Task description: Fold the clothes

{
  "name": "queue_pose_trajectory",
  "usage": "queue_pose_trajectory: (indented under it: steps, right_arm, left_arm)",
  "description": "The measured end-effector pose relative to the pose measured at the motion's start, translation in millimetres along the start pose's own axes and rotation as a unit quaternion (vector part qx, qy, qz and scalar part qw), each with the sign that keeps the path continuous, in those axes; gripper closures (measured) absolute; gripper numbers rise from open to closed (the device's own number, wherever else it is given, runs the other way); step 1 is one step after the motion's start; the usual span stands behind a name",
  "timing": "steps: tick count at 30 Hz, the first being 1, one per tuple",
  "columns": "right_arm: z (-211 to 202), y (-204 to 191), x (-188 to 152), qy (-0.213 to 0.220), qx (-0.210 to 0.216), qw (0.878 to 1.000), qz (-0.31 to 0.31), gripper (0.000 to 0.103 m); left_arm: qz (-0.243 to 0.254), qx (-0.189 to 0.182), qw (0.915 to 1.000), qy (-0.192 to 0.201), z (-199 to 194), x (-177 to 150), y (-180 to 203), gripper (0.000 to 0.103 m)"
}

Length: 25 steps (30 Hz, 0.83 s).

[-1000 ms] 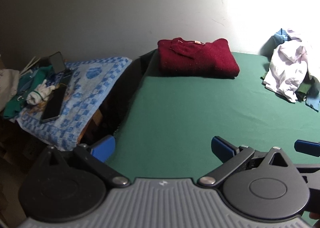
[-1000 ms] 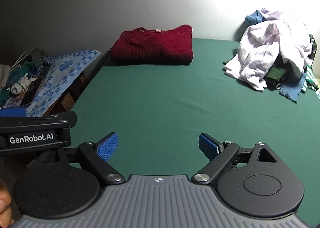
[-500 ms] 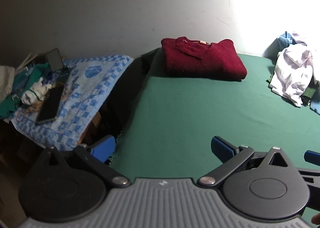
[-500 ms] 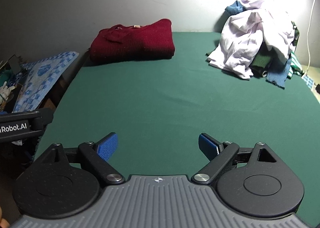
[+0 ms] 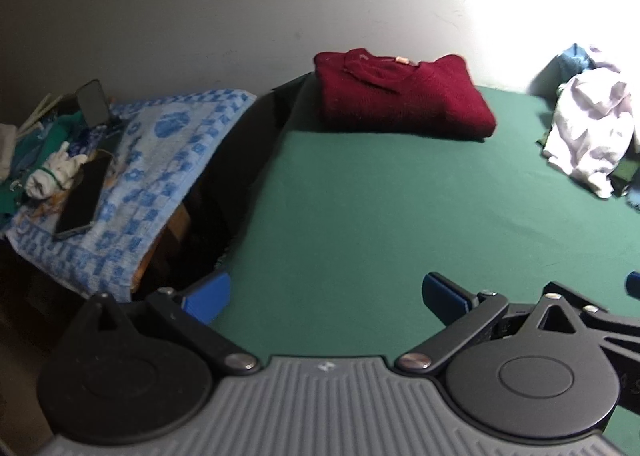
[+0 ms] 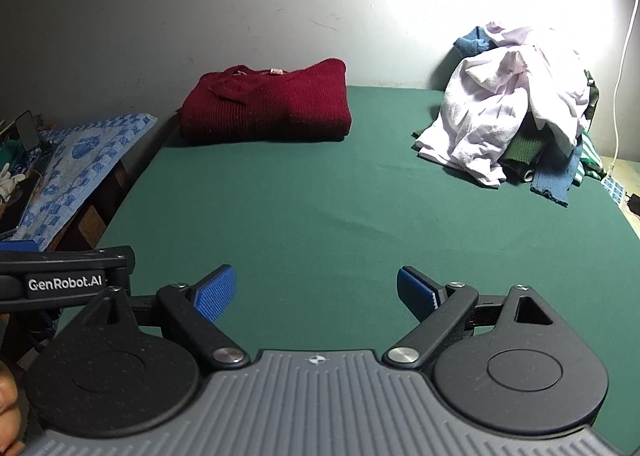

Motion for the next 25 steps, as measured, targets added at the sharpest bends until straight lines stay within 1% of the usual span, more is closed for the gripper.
queue_pose_trajectory:
  steps: [1, 5, 11, 18, 25]
  right_arm:
    - [0.4, 0.4, -0.1, 0.0, 0.001, 1.0, 0.001, 0.013]
    - [0.6, 0.3, -0.4, 0.003, 0.002, 1.0, 0.002, 0.013]
    - [1.4, 0.2, -1.2, 0.004, 0.005, 1.0, 0.004, 0.013]
    - [1.2, 0.3, -1.4, 0.003, 0.01, 1.0, 0.007, 0.013]
    - [2.0, 2.2, -1.9, 0.002, 0.011, 1.0, 0.013, 0.013]
  left_arm:
    - [0.004, 0.006, 1.0, -0.001, 0.0, -0.4, 1.7, 0.001]
    - [0.006, -0.003, 1.0, -0.002, -0.1, -1.5, 5.4, 0.001]
    - [0.005, 0.001, 1.0, -0.005, 1.9, -3.1, 5.4, 0.001]
    - [-0.001, -0.005, 0.9999, -0.015, 4.3, -5.1, 4.7, 0.001]
    - [0.003, -0.003, 0.9999, -0.012, 3.7, -5.8, 6.9, 0.001]
Point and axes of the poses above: each gripper's, at about its wrist camera, not at the fingertips, and z roughly the way its jaws point, y to its right, x to its top, the point moved 5 cm from there along z, roughly the way its jaws point, and after that the axes turned 12 degrees about x, right-handed, at the moved point
